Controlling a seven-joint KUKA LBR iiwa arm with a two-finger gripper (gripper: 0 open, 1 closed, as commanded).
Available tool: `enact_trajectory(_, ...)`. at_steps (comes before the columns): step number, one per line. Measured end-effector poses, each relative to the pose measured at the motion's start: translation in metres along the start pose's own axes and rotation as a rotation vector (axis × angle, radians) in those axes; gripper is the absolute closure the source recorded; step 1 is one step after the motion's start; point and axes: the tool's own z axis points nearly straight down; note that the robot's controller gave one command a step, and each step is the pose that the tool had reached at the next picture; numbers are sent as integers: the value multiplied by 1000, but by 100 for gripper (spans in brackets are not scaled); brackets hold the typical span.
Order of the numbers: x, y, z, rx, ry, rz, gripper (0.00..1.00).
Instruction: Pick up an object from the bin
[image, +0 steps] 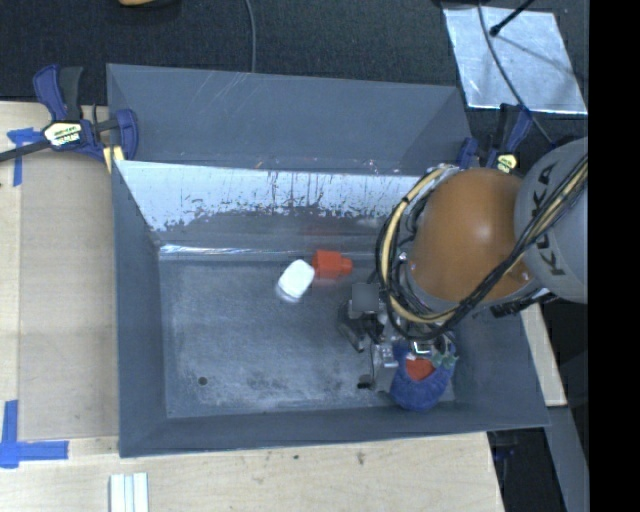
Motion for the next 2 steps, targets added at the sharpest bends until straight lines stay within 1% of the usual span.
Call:
enact_trajectory(1, -80, -50, 89, 2, -9, 79, 0)
enact_trajectory(2, -61, -67, 84, -4, -12, -149, 0)
